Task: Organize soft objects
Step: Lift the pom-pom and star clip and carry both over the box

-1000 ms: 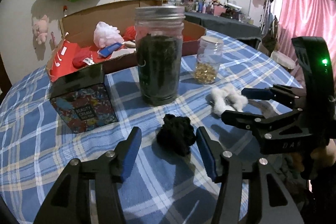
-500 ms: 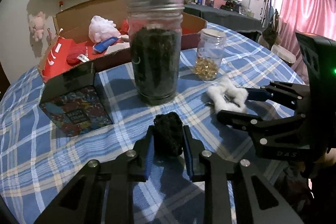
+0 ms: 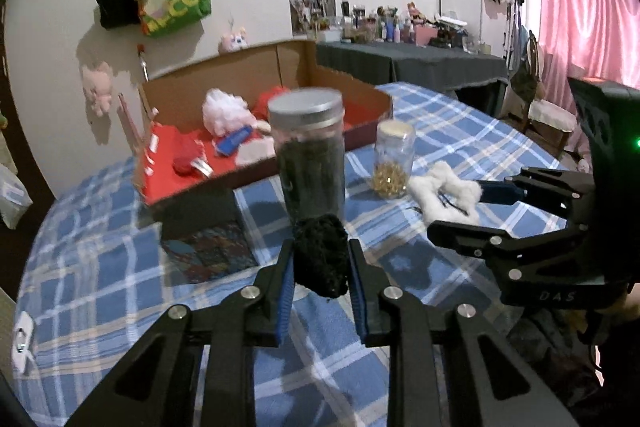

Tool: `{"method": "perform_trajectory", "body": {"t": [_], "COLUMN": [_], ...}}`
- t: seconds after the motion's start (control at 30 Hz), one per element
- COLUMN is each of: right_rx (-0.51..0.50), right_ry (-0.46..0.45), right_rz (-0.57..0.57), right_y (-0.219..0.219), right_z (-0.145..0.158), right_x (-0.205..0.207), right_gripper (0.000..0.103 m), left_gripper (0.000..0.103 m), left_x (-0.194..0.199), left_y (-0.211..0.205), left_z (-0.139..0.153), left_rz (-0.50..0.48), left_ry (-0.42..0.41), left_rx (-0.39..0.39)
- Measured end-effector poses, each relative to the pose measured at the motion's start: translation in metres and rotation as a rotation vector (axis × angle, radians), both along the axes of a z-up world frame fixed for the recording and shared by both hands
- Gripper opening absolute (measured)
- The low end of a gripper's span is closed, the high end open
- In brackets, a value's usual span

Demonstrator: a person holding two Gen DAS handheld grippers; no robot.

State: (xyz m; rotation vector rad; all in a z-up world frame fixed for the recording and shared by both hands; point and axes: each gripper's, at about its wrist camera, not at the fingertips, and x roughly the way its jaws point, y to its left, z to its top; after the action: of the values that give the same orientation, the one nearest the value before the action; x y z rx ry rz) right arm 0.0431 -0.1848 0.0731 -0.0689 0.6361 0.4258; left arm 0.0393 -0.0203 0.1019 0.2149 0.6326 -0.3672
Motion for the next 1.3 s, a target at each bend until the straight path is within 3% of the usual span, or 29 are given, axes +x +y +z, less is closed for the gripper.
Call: {"method": "perform_trajectory", "body": {"t": [0.23,0.4,0.87,1.3], "right_rx": [0.005,0.004,0.003,-0.041], "right_ry": [-0.057,-0.075,-0.003,0.053], "right_rz": [0.010,0.008,-0.050,-0.181], "right_y": [0.000,-0.001,-0.023,-0.075], "right_z": [0.021,0.031,0.017,0.014], "right_x": [-0.025,-0.033,-0.014,0.040], "right_gripper": [0.055,0.055,0.055,0.055], "left_gripper": [0.026,0.026,0.026,0.026], "left_x": [-0.032,-0.041,-0.014,0.040], "left_y": [0.007,0.015,0.043,0.105], "left_z": [0.031,0.039,0.009,-0.022], "left_rz": [0.014,0.030,0.085,0.204], "left_ry": [-0.087,-0.106,-0.009,0.106], "left_rx": [0.004,-0.015,-0.035,0.021]}}
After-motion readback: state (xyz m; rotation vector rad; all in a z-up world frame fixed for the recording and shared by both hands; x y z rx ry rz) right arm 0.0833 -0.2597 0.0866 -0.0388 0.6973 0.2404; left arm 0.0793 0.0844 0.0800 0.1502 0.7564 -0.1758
